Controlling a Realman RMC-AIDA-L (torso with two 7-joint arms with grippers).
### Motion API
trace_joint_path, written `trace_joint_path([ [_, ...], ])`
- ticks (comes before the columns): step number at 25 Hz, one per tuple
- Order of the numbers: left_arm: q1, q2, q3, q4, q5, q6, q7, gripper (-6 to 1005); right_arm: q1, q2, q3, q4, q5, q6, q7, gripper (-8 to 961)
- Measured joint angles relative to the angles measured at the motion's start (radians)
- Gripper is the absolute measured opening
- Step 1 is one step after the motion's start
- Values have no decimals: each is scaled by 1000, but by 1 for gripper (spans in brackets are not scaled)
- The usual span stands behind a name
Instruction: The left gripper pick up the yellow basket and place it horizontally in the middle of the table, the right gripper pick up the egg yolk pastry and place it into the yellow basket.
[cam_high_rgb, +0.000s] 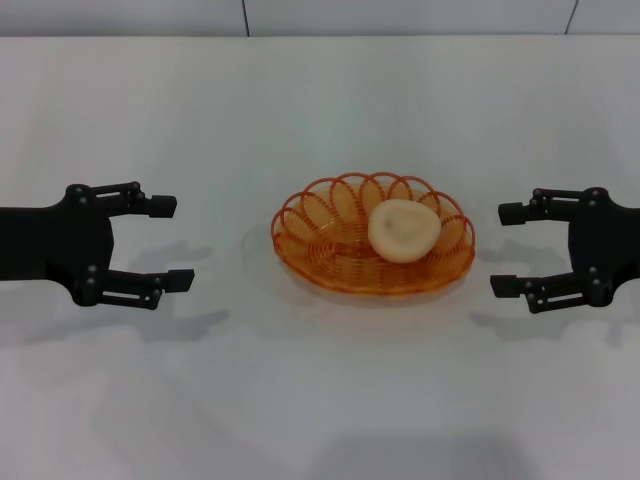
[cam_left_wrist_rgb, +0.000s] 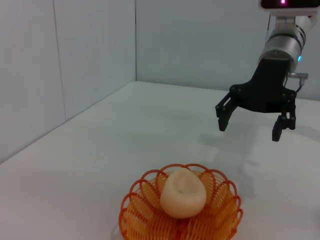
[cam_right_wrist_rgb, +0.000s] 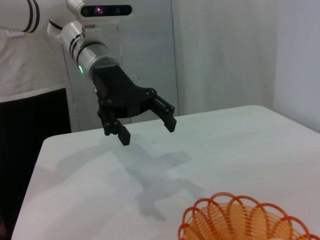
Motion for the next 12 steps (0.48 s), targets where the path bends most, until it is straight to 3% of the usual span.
trace_joint_path([
  [12, -17, 2, -5, 6, 5, -4, -11, 889, 4, 2, 33, 28, 0, -24, -35, 859],
])
